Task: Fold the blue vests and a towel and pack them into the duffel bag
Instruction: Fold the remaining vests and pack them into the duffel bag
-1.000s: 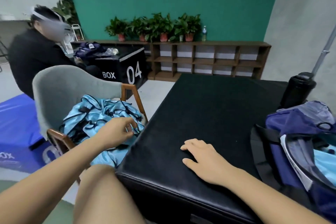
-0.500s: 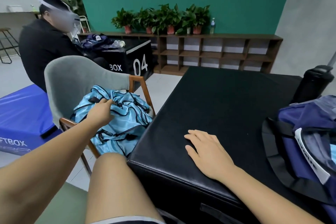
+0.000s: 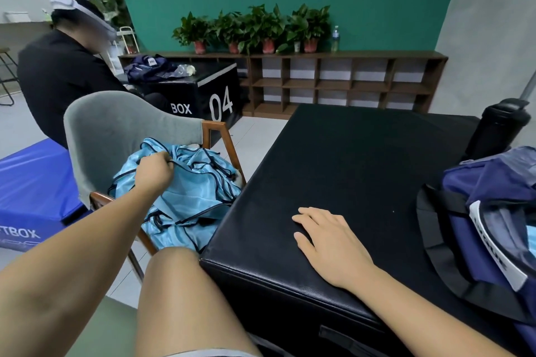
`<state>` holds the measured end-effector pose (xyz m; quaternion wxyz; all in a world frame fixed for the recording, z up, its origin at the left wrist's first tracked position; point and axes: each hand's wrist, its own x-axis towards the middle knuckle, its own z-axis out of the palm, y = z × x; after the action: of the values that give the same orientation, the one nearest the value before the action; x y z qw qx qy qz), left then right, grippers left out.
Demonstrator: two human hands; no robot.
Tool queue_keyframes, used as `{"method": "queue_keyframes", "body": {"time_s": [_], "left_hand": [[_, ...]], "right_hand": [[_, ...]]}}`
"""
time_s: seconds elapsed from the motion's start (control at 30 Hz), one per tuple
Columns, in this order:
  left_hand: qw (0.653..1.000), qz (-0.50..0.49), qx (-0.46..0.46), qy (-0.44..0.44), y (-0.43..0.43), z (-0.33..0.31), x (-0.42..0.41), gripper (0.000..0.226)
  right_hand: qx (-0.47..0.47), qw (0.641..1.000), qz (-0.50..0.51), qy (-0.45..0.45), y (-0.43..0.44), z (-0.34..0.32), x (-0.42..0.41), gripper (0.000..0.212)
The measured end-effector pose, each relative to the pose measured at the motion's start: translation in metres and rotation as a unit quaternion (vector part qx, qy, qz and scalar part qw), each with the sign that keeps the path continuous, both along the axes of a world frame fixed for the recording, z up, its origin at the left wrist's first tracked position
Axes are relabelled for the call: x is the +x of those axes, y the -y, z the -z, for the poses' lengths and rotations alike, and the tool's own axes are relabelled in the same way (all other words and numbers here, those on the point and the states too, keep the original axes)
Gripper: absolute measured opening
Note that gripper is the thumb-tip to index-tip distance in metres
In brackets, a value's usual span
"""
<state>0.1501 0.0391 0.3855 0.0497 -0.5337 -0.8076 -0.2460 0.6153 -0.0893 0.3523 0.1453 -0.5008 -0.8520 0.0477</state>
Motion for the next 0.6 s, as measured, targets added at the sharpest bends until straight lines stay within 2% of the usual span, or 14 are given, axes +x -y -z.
{"method": "queue_keyframes", "body": {"time_s": [0.27,0.4,0.6], "left_hand": [[0.989,0.022,0.107,0.099,0.017,-0.093,0.031,0.015],[0.980,0.045,0.151,0.119,0.023,-0.145,0.051,0.016],[0.963,0.107,0.206,0.138,0.037,-0.220,0.090,0.016]], "right_hand": [[-0.019,1.000,-0.008,-0.011,-0.005,-0.001,0.001,0.049],[-0.074,0.997,-0.018,-0.027,-0.009,-0.013,-0.002,0.047],[-0.140,0.981,-0.003,-0.138,-0.011,-0.068,-0.007,0.045]]}}
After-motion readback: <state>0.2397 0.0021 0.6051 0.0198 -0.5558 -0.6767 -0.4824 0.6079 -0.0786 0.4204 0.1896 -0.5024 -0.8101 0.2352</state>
